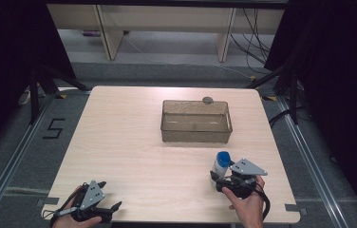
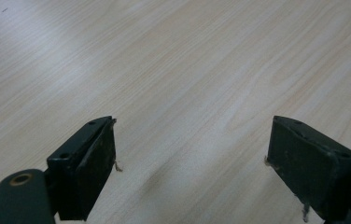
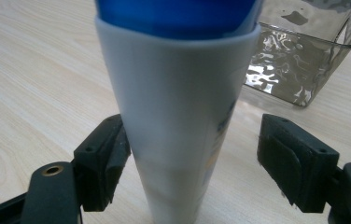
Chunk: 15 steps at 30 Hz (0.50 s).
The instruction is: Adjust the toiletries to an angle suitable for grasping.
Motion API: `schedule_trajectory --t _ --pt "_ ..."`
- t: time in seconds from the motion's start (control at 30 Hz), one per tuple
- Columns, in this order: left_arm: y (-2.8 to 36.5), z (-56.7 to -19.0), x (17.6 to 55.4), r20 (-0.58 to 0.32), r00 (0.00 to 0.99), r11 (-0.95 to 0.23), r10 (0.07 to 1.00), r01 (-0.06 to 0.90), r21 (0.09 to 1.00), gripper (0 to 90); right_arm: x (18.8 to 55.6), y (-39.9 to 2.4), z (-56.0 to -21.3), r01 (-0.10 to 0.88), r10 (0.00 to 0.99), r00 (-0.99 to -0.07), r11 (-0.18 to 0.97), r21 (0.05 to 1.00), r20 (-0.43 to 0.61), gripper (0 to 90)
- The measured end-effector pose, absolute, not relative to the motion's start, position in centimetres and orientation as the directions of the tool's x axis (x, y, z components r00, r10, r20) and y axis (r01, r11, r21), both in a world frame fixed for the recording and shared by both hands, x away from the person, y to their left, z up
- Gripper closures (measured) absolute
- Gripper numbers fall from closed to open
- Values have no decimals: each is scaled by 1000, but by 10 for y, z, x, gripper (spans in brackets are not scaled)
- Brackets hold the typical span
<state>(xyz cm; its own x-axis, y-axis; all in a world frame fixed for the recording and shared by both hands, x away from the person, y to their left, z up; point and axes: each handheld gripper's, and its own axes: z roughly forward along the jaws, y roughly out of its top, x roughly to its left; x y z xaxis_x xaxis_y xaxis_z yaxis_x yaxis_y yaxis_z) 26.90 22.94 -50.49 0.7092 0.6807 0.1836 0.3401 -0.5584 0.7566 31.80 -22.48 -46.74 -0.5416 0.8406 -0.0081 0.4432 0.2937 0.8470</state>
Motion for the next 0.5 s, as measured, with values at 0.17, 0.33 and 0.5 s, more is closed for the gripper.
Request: schedule_trajectory --t 0.17,0.33,0.5 --pt "230 -505 269 186 709 -563 680 342 752 149 319 -223 -468 461 845 -534 287 840 5 280" --pt "231 -504 269 192 720 -581 667 341 739 148 321 -223 -469 461 836 -548 297 836 5 290" --pt "231 -504 270 191 721 -580 666 340 740 149 324 -222 -471 442 836 -548 303 845 -13 303"
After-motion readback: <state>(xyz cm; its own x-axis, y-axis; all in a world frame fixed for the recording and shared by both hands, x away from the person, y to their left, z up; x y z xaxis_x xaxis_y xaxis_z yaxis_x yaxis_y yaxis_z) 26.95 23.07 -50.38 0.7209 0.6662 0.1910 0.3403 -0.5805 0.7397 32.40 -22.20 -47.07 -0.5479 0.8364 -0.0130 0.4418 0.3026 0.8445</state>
